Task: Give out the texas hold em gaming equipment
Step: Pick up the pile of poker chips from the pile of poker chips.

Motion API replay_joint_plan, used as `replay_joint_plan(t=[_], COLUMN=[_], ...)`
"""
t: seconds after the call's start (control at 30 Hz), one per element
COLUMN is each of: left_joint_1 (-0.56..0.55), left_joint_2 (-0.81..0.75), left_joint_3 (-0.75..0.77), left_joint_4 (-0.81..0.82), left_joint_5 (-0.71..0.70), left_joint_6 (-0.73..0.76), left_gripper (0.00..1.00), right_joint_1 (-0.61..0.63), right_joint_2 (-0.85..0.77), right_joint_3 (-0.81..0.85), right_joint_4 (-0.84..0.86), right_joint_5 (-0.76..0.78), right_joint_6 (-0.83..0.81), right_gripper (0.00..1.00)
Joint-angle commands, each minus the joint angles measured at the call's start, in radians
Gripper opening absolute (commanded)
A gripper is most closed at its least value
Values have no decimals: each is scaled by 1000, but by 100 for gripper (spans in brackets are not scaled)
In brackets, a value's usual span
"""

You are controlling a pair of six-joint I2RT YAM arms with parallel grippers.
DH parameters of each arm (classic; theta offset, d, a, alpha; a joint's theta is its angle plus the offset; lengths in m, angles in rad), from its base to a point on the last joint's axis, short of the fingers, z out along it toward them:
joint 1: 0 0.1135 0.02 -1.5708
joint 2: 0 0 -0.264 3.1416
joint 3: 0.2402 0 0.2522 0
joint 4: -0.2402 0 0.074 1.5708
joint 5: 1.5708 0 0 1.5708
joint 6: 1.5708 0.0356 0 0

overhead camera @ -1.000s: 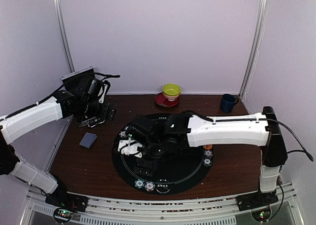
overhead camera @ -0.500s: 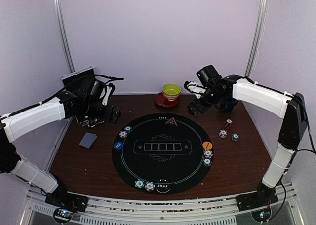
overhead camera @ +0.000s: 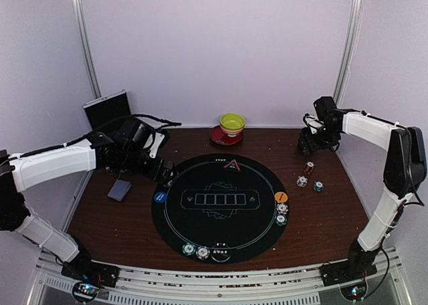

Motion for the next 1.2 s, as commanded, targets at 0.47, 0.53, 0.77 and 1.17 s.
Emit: replay_joint_plan(t=[0.47, 0.53, 0.77, 1.17], left_joint_1=[-4, -3, -4, -5], left_joint_2=[-68, -68, -63, -78], left_joint_3=[-96, -99, -101, -98], left_joint_4=[63, 63, 63, 62], left_joint_5=[34, 29, 19, -5], left_joint_6=[35, 32, 26, 26], left_gripper=[98, 98, 98, 98], right_joint_1=[-80, -80, -80, -81], right_joint_2=[84, 106, 138, 211], right_joint_3=[-52, -46, -38, -9], right_joint_4=[21, 21, 45, 46], right_joint_5=[-64, -76, -94, -78], right_joint_6=[-2, -4, 6, 14], right_gripper=[89, 88, 86, 80])
